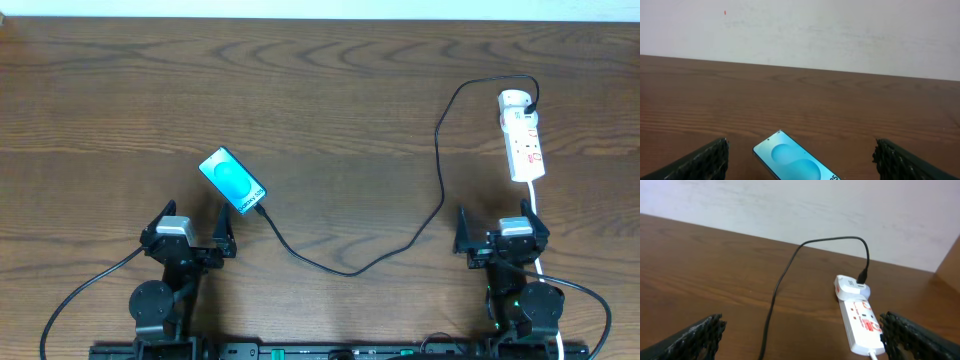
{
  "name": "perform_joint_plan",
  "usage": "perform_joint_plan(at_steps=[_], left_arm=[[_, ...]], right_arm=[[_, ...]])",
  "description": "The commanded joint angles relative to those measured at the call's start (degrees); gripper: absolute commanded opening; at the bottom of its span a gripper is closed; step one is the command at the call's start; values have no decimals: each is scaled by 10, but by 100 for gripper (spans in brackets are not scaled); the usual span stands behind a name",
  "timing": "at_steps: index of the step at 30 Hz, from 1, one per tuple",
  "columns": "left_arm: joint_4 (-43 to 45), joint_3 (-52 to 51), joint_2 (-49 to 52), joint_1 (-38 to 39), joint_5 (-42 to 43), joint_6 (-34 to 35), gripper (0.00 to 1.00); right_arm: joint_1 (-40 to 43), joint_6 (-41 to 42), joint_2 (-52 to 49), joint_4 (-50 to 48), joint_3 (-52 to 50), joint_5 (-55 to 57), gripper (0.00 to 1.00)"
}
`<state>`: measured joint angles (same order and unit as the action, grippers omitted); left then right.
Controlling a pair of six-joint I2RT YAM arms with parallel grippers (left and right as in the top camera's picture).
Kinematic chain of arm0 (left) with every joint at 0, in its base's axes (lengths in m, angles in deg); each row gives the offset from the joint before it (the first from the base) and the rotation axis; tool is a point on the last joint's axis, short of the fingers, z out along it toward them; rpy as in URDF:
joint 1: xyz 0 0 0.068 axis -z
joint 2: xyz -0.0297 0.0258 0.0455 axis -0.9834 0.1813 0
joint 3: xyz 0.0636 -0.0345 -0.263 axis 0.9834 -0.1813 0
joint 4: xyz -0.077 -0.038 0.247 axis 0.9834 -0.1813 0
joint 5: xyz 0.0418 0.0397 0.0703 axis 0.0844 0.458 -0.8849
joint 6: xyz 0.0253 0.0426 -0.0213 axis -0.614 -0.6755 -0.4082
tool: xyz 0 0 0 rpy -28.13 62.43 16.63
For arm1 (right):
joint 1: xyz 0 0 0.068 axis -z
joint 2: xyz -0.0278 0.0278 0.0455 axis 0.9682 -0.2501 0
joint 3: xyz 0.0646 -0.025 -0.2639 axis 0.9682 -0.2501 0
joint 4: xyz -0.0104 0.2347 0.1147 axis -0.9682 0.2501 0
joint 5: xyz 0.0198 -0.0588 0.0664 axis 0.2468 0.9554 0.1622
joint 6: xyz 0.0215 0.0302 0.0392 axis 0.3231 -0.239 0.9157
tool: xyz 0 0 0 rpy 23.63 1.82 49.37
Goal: Plug charger to phone and switch on socket
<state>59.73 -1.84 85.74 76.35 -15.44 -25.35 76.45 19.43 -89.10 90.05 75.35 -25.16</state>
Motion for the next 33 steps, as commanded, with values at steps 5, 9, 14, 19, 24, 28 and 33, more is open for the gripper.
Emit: perform_joint_plan(at_steps=[5,9,14,19,24,28,33], left_arm=[[-24,-8,-4,2,9,-10,93],[-24,-8,-4,2,9,-10,93],[-24,-8,-4,2,9,-10,93],[-24,-8,-4,2,9,-10,93],[-24,-8,-4,2,9,-10,93],[-24,-8,-4,2,9,-10,93],[-24,-8,-4,2,9,-10,93]], right_arm=[[-3,94,5,3,0,66,99],[-3,112,5,0,0,88,99],[-3,101,5,0,0,76,99],[-3,101,5,0,0,76,99],[-3,101,5,0,0,76,99],[-3,101,5,0,0,76,99],[-3,101,5,0,0,76,99]])
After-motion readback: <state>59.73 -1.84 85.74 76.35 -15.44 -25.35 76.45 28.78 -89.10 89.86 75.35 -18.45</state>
